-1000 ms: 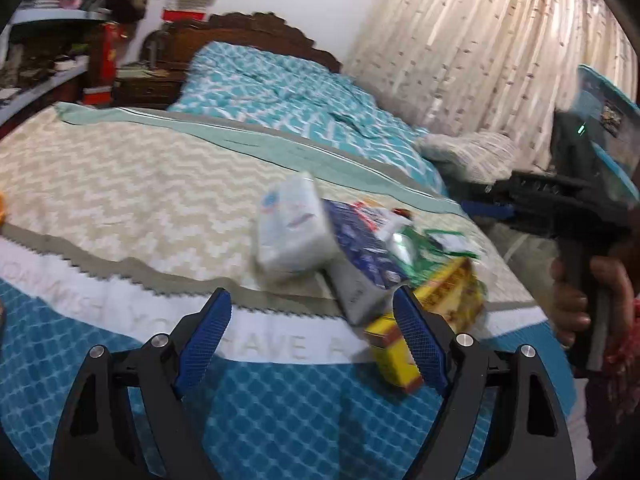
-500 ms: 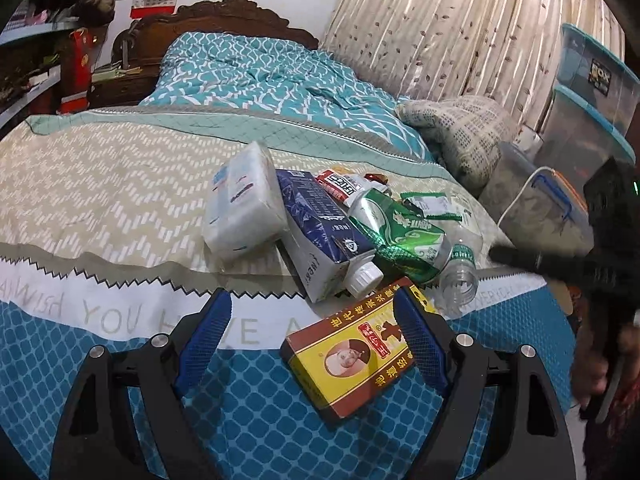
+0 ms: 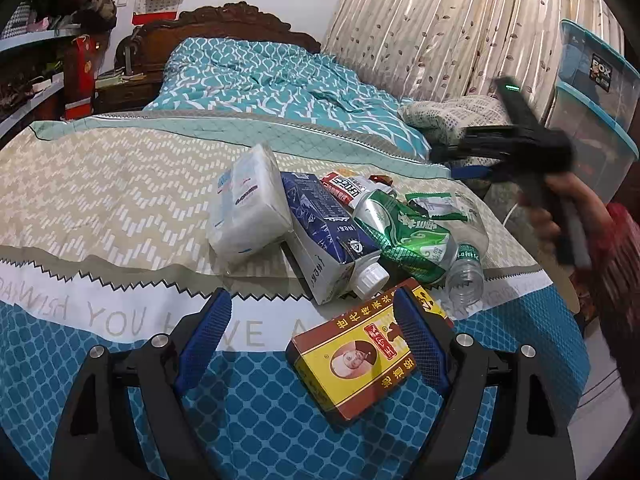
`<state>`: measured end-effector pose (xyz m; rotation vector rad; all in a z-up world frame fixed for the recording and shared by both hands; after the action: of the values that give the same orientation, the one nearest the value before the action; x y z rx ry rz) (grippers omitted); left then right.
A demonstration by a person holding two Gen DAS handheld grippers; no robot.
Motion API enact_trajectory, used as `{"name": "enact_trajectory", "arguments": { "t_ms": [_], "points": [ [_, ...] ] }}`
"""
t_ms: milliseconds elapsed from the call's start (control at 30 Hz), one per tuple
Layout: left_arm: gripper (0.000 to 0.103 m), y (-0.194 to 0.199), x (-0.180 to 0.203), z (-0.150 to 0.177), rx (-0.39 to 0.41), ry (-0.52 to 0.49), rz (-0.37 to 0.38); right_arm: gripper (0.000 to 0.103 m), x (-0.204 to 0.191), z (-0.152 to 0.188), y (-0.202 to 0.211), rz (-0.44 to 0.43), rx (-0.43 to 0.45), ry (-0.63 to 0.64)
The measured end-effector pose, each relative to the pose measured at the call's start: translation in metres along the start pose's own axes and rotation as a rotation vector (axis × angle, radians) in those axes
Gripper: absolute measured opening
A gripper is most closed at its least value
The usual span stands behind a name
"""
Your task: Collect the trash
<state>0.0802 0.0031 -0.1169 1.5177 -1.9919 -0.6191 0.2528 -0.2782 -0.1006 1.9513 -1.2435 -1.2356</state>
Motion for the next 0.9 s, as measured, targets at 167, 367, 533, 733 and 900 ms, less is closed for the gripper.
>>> {"name": "enact_trajectory", "arguments": {
  "t_ms": [167,367,533,733,900],
  "points": [
    [0.079,0.001,0.0,0.0,0.007,-0.007,-0.004,0.075,0.017,0.002,-0.045,0.014,-0.218,-0.026],
    [0.079,0.0,-0.004,0.0,-0.005,0.018,0.01,0.042,0.002,0.035,-0.018,-0.196,-0.241,-0.021],
    [0.079,-0.001,-0.006,-0.001,-0.009,0.025,0.005,0.04,-0.006,0.077,0.015,-0.337,-0.194,-0.054],
    [0.079,-0.002,-0.002,0.001,-0.011,-0.001,-0.012,0.022,-0.025,0.124,0.038,-0.461,-0.077,-0.08],
    [0.079,-0.003,0.003,0.002,-0.014,-0.02,-0.025,0.015,-0.037,0.158,0.044,-0.484,0.04,-0.126]
  ]
}}
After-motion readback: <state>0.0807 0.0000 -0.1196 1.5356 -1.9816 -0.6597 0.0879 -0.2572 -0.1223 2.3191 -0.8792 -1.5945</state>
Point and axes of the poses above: each gripper's, at about its wrist camera, not at the fingertips, and y roughly against the way its jaws point, x to its right, z to its underside, the point moved 6 cm from there along -y, roughly the way its jaws point, and after that the axes turned 9 degrees about -z, right-handed, at the moved point
